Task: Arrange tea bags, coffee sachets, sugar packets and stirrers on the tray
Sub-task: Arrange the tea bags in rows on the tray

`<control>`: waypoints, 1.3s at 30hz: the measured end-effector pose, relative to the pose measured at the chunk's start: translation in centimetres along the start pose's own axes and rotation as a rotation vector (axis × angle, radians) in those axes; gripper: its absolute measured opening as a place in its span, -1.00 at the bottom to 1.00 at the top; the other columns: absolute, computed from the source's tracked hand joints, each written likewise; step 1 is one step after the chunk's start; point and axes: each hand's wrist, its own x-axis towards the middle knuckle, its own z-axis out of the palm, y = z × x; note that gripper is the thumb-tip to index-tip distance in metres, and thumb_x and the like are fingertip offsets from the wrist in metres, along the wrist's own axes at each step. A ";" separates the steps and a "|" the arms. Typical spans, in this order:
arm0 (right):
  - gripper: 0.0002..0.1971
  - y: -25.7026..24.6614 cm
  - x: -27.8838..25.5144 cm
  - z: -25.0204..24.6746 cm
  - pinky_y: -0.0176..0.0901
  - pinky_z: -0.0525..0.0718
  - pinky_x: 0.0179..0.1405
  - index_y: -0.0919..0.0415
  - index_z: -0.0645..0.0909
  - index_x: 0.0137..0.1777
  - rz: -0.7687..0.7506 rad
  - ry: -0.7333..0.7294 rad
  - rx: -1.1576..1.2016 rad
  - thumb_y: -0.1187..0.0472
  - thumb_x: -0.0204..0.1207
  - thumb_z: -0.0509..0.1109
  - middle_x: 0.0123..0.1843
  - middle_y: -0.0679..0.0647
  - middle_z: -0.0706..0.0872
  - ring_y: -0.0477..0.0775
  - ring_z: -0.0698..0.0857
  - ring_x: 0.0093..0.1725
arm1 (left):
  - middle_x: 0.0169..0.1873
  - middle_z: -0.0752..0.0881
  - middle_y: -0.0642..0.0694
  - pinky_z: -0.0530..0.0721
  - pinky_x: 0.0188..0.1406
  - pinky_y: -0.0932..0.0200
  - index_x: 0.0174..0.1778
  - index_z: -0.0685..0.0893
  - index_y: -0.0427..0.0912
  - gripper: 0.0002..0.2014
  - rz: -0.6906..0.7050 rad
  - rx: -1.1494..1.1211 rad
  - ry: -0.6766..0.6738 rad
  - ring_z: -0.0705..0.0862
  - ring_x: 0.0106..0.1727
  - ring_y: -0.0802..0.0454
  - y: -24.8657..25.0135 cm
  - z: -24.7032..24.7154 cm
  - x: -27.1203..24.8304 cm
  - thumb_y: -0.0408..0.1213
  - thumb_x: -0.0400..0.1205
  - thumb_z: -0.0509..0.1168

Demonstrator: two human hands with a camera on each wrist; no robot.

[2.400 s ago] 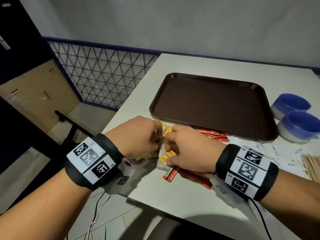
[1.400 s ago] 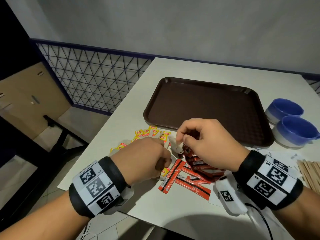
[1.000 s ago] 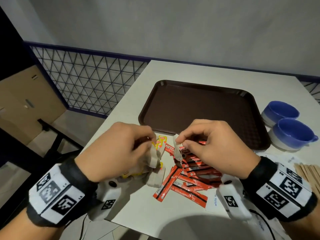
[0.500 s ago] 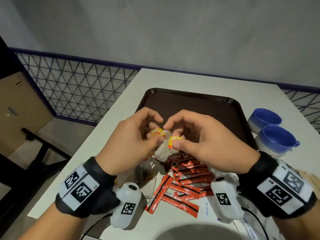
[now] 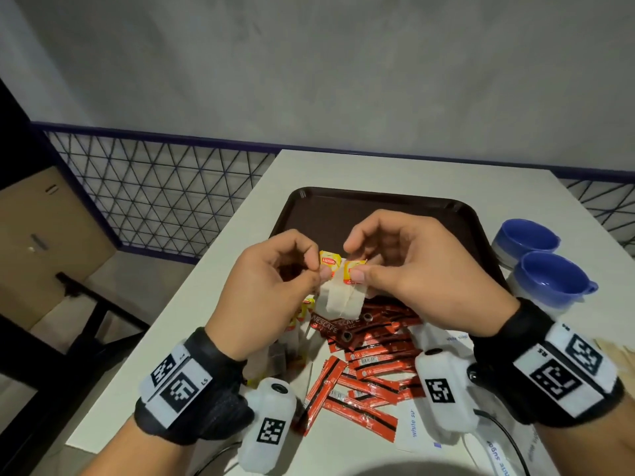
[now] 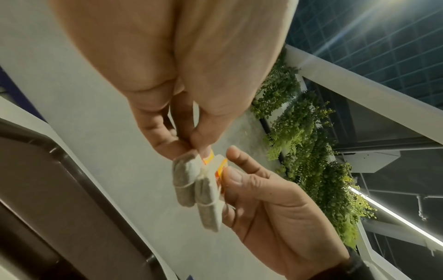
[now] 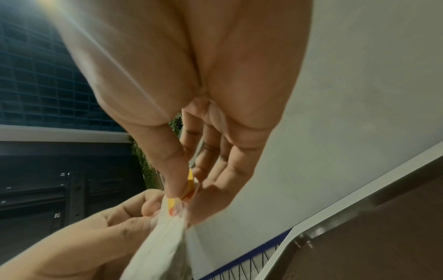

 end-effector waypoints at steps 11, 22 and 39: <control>-0.68 1.0 0.2 -0.3 0.07 0.86 0.08 0.05 0.77 0.06 0.001 0.065 0.051 0.37 0.41 0.71 0.01 0.04 0.84 0.23 0.82 -0.07 | -0.09 0.86 -0.10 0.85 0.06 -0.27 0.01 0.85 -0.07 -0.80 -0.033 -0.104 0.029 0.84 -0.05 -0.11 -0.2 0.5 0.1 -0.47 0.60 0.54; -0.79 2.2 0.3 0.4 0.08 0.91 -0.04 0.14 0.79 0.04 -0.001 0.082 0.151 0.34 0.46 0.67 -0.03 0.13 0.85 0.21 0.87 -0.11 | -0.15 0.89 -0.06 0.85 0.01 -0.06 -0.04 0.89 -0.11 -0.95 -0.067 -0.067 0.053 0.86 -0.08 -0.04 -0.1 1.1 -0.3 -0.30 0.62 0.54; -0.94 2.2 0.2 0.2 -0.12 0.85 -0.06 0.00 0.84 -0.02 0.005 0.132 0.013 0.19 0.58 0.60 -0.10 -0.07 0.87 -0.04 0.83 -0.11 | -0.16 0.91 -0.03 0.79 -0.15 0.25 0.02 0.91 -0.17 -0.89 -0.073 -0.138 0.138 0.89 -0.11 0.02 0.1 1.6 0.0 -0.33 0.64 0.49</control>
